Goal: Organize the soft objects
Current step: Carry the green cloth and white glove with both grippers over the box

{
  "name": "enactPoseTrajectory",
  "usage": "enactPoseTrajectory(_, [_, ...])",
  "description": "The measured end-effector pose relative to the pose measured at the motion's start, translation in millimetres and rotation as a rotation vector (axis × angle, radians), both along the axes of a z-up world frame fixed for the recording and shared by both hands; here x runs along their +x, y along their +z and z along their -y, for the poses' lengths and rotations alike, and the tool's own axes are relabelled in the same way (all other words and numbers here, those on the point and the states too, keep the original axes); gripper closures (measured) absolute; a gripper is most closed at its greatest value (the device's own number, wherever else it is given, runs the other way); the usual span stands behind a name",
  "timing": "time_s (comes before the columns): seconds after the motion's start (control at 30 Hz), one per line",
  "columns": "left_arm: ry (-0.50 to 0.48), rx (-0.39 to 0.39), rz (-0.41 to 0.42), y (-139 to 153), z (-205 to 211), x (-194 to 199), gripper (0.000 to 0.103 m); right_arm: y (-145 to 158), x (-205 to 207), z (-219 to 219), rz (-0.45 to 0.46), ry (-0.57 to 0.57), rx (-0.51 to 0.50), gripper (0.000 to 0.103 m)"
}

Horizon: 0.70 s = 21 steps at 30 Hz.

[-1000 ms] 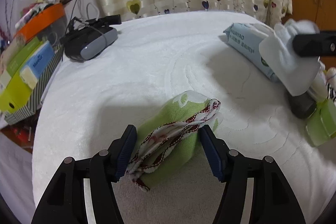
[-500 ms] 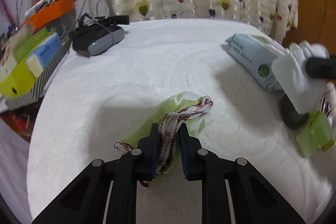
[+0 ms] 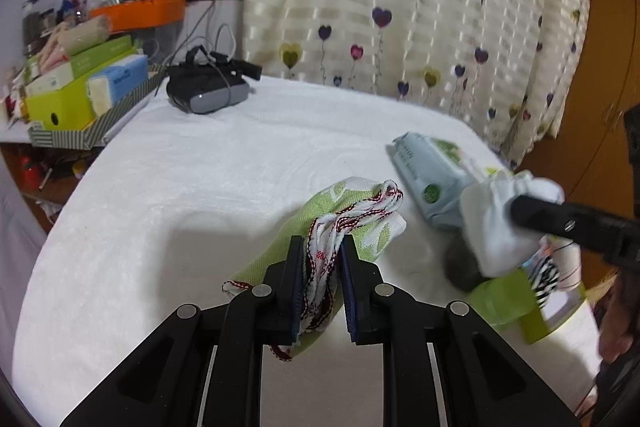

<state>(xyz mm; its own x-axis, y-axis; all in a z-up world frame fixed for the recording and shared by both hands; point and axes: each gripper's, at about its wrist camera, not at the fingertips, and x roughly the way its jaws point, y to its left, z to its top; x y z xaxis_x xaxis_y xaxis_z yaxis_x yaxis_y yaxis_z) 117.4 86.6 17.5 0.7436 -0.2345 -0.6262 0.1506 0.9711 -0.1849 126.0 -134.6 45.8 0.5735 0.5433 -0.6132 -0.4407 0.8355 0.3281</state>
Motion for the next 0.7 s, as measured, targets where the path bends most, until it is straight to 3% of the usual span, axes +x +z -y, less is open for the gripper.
enactPoseTrajectory(0.7, [0.0,-0.058,0.103,37,72,-72,0.087,17,-73,67,0.092,-0.094,0.054,0.078])
